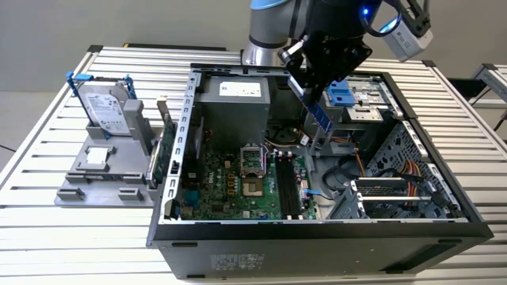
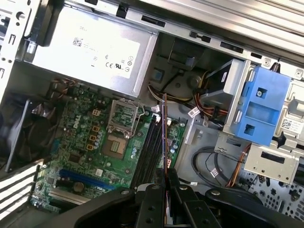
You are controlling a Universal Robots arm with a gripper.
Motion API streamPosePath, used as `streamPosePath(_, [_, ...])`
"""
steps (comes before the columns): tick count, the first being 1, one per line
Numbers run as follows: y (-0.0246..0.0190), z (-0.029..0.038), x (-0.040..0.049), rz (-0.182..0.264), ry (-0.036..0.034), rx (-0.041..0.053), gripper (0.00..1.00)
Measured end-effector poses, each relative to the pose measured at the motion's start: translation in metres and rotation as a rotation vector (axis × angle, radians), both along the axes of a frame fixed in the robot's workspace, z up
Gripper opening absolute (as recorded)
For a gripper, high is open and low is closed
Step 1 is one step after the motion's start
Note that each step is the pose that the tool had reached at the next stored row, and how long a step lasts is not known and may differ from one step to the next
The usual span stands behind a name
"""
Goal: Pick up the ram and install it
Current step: 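Insert the ram into the slot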
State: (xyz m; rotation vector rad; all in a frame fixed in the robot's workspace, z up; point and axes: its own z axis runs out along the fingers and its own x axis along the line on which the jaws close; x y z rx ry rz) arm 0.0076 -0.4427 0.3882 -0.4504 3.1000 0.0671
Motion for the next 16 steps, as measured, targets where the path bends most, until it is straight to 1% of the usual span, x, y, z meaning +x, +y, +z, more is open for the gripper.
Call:
streamPosePath(8, [0.0,0.0,0.0,-0.033,0.0,0.0,0.0])
streamPosePath(16, [0.0,0.0,0.0,-0.084,0.0,0.0,0.0])
